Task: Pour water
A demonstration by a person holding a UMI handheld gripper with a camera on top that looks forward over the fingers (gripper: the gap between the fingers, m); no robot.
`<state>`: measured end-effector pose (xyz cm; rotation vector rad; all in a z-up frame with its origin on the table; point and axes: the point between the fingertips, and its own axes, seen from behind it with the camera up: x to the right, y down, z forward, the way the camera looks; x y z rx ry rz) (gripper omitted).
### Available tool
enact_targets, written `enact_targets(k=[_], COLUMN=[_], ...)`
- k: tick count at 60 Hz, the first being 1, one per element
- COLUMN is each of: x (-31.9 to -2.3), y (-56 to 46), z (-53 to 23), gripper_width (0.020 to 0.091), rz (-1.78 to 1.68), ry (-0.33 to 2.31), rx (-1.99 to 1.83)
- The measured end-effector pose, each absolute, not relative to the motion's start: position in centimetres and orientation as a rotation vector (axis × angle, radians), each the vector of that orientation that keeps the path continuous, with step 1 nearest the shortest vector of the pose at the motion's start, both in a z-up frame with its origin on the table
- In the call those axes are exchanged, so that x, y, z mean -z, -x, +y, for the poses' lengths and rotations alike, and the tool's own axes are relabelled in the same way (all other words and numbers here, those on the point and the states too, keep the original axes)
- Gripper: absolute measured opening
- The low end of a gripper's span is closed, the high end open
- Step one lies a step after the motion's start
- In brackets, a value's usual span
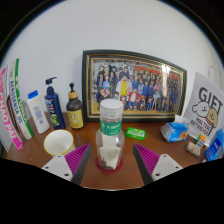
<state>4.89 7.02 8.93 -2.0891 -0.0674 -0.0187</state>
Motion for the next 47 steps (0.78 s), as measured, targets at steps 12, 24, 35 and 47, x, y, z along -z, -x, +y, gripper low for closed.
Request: enact_targets(k=[12, 24, 35, 47], x=[-13.6, -16.9, -18.6, -20.2], y=[-3.1, 0.0, 1.7, 1.8], z=[-1.4, -9.2, -12.7, -13.1], gripper_width=[0.0854, 0.0853, 0.0851, 0.0852], rz=[-0.017, -0.011, -0.005, 0.005], ry=[2.166, 2.196, 2.198, 2.167], rx=[0.070, 0.099, 0.110, 0.138])
